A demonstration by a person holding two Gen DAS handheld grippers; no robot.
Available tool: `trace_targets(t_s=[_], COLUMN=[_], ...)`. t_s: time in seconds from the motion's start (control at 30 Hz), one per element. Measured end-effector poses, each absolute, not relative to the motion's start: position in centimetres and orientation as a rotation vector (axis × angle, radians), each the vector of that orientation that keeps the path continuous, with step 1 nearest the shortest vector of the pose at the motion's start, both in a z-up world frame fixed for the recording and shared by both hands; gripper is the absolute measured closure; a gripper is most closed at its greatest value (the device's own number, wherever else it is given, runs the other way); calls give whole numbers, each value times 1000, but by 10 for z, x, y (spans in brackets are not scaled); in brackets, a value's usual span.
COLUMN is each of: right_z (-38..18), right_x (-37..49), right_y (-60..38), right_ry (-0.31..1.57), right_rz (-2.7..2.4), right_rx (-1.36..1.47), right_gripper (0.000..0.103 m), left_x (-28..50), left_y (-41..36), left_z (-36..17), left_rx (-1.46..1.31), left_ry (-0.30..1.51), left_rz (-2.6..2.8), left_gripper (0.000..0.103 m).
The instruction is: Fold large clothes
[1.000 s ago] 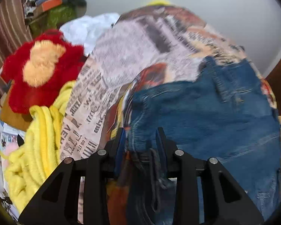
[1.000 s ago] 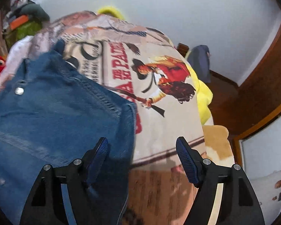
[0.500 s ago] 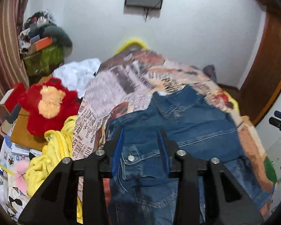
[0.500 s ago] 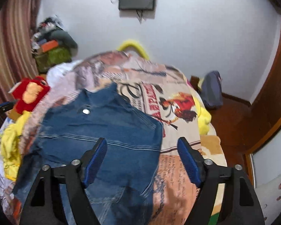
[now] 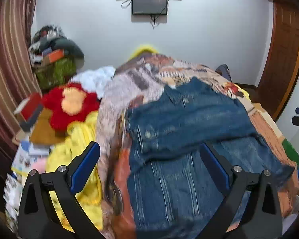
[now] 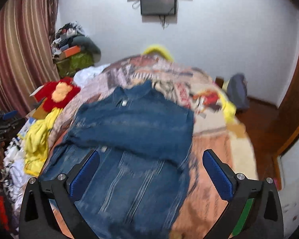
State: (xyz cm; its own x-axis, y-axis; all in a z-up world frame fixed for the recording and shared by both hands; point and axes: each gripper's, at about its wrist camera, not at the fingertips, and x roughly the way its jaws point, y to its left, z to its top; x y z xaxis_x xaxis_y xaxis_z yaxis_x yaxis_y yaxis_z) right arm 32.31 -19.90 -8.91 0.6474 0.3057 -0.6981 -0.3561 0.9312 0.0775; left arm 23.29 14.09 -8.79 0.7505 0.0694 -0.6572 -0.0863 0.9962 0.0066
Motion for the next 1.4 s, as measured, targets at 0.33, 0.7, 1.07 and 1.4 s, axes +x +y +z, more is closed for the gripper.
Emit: trace_targets(t_s=[0.33, 0.7, 1.07, 1.4], right_z=[-181, -231, -230, -191], right_x=[309, 293, 291, 310], right_y=[-235, -255, -257, -242], right_ry=[1101, 1223, 1172, 1048], right_rz=[356, 391, 385, 472], right_rx=[163, 359, 342, 299], right_gripper=[0, 8, 75, 86], left_x=[208, 193, 186, 207], left_y=[173, 191, 183, 178], left_z=[-182, -272, -261, -196], left_rx=[-281, -589, -525, -445], left_ry=[956, 1167, 1134, 962], left_rz=[78, 46, 52, 24], left_gripper=[2, 20, 81, 86])
